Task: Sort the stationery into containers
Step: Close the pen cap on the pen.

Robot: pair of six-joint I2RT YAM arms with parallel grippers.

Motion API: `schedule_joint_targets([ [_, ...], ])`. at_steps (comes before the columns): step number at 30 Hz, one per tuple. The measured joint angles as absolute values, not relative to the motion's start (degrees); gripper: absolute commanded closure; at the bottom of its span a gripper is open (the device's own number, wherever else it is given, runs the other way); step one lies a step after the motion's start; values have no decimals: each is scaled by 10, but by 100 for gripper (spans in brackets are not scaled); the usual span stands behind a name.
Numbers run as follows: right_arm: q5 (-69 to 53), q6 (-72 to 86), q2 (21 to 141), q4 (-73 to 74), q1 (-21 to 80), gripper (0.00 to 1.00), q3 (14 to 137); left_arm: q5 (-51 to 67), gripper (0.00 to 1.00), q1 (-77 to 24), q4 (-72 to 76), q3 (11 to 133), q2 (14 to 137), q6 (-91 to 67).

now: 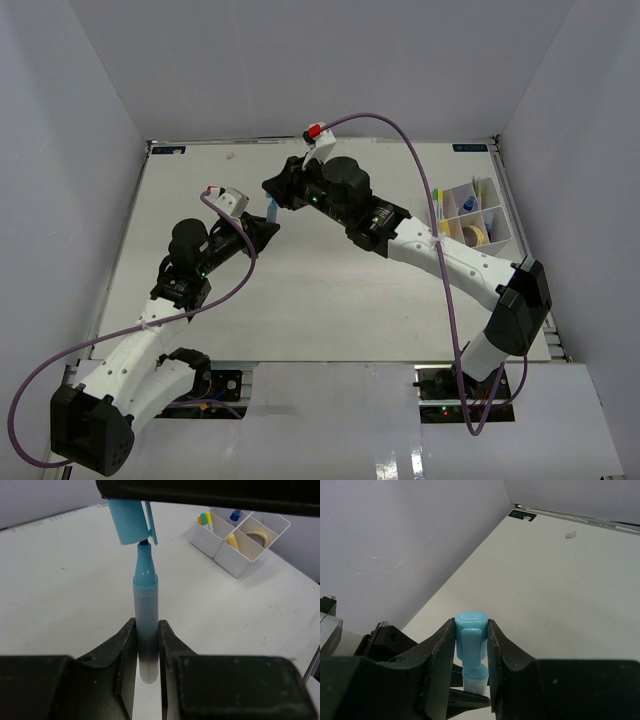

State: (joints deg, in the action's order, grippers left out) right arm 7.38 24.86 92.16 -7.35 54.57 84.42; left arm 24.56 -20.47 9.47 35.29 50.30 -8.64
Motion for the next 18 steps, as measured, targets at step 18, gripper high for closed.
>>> schedule_joint_targets([
  [18, 87, 245, 920, -77, 548, 88, 818, 233, 100, -205, 90, 351, 502, -88],
])
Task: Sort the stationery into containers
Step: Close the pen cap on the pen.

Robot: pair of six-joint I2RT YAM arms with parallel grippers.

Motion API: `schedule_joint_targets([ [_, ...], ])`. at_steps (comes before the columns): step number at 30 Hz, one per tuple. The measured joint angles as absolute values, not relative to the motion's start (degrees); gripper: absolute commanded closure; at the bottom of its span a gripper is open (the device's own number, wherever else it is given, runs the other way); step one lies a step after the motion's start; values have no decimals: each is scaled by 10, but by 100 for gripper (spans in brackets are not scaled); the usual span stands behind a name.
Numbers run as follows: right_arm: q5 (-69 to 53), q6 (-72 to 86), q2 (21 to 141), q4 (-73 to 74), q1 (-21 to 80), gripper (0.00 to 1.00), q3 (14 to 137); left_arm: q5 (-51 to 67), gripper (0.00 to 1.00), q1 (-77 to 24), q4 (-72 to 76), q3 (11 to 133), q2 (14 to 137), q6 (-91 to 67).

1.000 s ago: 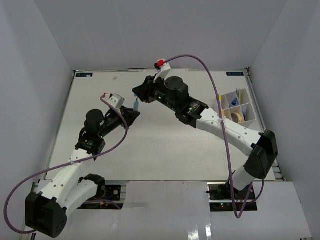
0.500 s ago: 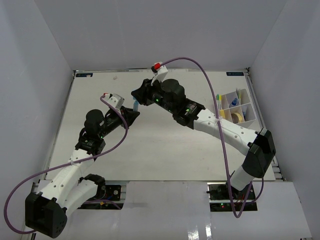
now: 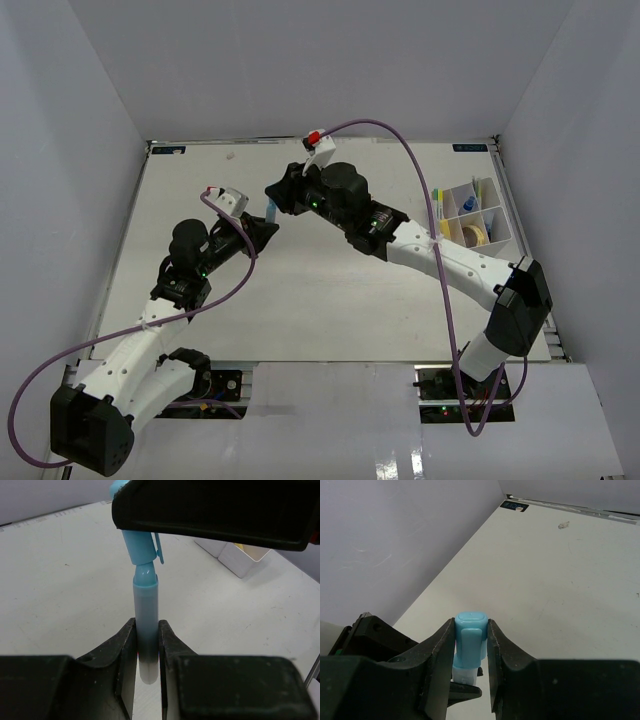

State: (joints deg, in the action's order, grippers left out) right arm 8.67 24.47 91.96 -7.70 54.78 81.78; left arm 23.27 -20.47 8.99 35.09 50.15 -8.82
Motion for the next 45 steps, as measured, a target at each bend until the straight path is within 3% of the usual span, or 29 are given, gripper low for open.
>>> schedule_joint_targets([
  [36, 106, 238, 883, -125, 553, 85, 762, 242, 100, -211, 176, 353, 545, -136],
  [45, 114, 226, 883, -126, 551, 92, 760, 252, 100, -211, 193, 355, 561, -145],
])
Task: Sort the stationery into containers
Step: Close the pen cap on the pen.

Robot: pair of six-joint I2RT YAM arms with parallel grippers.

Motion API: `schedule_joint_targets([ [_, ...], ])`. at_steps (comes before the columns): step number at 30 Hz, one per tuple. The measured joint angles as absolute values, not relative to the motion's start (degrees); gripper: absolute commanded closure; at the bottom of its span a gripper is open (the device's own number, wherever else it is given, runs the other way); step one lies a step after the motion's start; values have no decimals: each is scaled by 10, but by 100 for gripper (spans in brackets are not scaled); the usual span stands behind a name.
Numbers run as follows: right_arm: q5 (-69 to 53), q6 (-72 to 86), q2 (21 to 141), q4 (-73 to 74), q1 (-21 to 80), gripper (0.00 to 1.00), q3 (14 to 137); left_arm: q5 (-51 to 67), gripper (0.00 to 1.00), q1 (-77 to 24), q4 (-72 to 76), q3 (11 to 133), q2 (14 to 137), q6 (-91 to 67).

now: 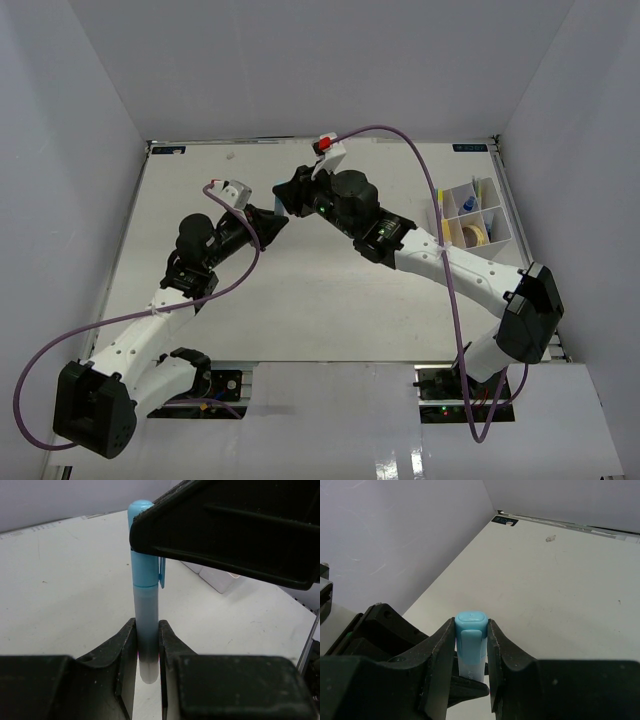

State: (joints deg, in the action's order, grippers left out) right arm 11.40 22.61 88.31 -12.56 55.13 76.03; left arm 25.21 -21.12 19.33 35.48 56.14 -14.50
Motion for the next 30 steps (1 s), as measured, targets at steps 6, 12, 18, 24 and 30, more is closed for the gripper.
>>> schedule_joint_targets([
  [6, 105, 218, 883, -118, 551, 92, 763, 254, 100, -211, 192, 355, 561, -145],
  [12, 84, 216, 888, -100, 547, 92, 776, 265, 100, -202, 192, 355, 557, -147],
  [18, 82, 222, 888, -108, 547, 92, 762, 271, 100, -201, 174, 355, 556, -147],
  [24, 86, 227, 889, -109, 548, 92, 754, 270, 100, -201, 161, 355, 556, -144],
  [30, 90, 239, 889, -122, 549, 92, 736, 268, 100, -201, 145, 355, 559, -142],
])
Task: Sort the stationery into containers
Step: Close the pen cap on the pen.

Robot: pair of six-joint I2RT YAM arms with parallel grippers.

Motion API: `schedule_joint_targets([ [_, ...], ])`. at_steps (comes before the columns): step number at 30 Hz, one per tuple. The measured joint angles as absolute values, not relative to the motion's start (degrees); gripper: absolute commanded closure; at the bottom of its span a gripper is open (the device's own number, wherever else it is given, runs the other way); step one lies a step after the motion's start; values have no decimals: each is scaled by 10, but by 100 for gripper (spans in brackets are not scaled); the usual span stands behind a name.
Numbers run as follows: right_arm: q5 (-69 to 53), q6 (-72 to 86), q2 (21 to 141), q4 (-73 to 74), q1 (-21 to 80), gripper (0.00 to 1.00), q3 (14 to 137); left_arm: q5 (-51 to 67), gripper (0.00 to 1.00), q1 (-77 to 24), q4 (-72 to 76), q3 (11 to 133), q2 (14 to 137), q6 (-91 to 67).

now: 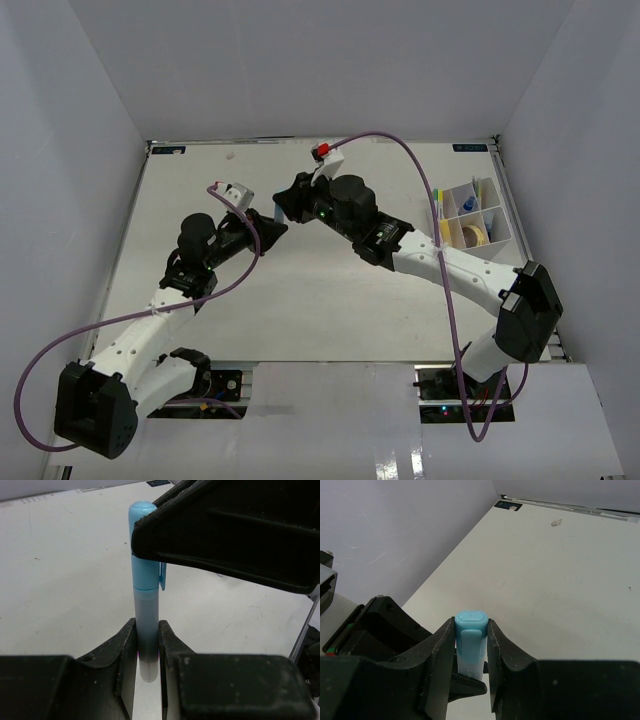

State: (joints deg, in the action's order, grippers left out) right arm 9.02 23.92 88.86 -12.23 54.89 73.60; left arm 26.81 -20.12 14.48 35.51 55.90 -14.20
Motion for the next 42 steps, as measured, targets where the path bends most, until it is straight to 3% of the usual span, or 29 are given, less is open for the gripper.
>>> schedule_joint_targets([
  [29, 109, 234, 888, -131, 549, 92, 735, 276, 100, -203, 138, 383, 587, -119],
  [42, 111, 229, 881, -64, 574, 92, 754, 290, 100, -200, 126, 331, 523, -116],
])
